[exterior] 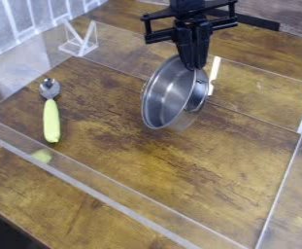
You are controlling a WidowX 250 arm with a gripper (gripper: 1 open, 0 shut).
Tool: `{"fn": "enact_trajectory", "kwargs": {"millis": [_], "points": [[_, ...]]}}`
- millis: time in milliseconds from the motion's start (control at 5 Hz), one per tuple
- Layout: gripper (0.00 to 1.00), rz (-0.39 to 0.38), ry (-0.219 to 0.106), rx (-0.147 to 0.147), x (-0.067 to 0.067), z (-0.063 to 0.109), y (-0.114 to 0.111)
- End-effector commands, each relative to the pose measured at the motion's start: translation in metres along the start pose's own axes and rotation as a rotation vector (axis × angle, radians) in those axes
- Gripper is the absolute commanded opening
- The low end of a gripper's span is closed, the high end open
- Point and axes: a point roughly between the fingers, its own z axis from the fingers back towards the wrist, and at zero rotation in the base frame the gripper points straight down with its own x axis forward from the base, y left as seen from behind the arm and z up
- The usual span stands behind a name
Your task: Remove the mushroom from the silver pot and put it on the table
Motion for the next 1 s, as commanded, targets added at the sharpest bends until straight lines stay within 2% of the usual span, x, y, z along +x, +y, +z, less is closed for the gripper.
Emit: {"fn": "enact_trajectory", "kwargs": {"millis": [0, 200, 400, 600, 800], "points": [[0.0, -0.075, -0.049, -0.055, -0.024, 0.022, -0.02], [0.0, -0.15, -0.027, -0.044, -0.048, 0.008, -0.039], [0.0, -0.256, -0.003, -0.023, -0.068, -0.012, -0.058], [0.0, -0.311, 0.002, 0.016, -0.07, -0.022, -0.058], [0.0, -0.293, 0.0, 0.014, -0.07, -0.006, -0.056]]}}
